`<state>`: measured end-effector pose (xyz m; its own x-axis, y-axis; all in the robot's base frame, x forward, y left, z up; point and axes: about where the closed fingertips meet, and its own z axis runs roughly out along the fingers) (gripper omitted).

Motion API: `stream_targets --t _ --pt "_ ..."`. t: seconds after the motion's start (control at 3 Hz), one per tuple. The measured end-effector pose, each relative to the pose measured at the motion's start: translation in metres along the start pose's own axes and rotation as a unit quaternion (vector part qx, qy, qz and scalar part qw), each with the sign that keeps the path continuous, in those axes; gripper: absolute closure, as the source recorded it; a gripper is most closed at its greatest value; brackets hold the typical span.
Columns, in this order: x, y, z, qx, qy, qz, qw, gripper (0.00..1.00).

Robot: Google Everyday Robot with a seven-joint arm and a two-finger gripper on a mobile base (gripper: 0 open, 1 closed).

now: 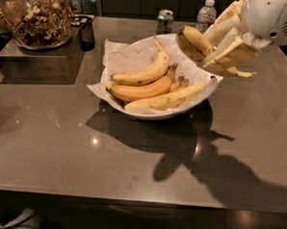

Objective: Pick banana from white bowl

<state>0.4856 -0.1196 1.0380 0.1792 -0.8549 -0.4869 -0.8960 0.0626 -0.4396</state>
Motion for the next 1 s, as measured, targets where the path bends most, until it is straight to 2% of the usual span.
stream_targets --t 0.33,0.67,1.0 --pt "0.002 0.009 -0.034 0.026 -0.003 0.020 0.9995 1.00" --pt "0.009 0.023 -0.050 0.009 -0.035 0.053 0.9979 1.00" --pt "0.004 0.025 -0.052 0.007 -0.044 0.054 0.9976 1.00"
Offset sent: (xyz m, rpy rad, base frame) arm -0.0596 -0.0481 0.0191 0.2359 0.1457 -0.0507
